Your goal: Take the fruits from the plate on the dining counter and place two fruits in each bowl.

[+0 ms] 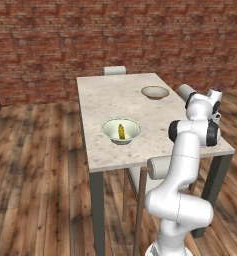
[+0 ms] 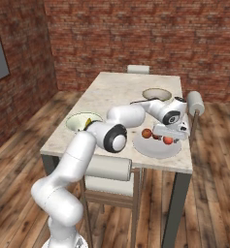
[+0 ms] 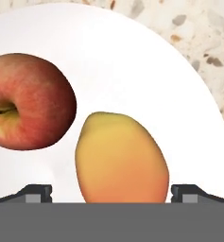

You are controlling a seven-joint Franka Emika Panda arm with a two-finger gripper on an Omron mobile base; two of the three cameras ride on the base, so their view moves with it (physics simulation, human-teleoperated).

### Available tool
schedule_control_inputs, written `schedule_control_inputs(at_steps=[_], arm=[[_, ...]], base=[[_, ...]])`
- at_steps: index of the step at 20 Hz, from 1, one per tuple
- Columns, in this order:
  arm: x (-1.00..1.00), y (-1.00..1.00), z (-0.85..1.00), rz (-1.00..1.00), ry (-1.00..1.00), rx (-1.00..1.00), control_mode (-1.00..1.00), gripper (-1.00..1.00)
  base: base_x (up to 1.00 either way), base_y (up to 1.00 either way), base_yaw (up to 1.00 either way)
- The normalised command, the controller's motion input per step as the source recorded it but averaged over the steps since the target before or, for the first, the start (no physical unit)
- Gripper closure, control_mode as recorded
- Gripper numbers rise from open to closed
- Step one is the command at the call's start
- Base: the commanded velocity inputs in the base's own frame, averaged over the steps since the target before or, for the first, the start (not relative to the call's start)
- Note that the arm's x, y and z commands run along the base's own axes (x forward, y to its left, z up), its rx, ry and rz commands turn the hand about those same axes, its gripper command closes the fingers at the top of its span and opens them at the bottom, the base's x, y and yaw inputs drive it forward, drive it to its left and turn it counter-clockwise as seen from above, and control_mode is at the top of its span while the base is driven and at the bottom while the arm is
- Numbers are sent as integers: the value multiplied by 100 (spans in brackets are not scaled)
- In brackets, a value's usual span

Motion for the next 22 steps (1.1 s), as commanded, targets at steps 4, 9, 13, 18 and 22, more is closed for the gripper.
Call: schedule_control_inputs(at_steps=[4, 9, 13, 18, 22], arm=[[5, 0, -10, 0, 0, 0, -100, -100], [2, 0, -20, 0, 0, 0, -100, 100], [-2, 5, 12, 0, 0, 0, -100, 100], [-53, 20, 67, 0, 0, 0, -100, 100], [-100, 81, 46, 0, 0, -6, -100, 100]], base=[[0, 0, 0], [0, 0, 0], [0, 0, 0], [0, 0, 0], [0, 0, 0]])
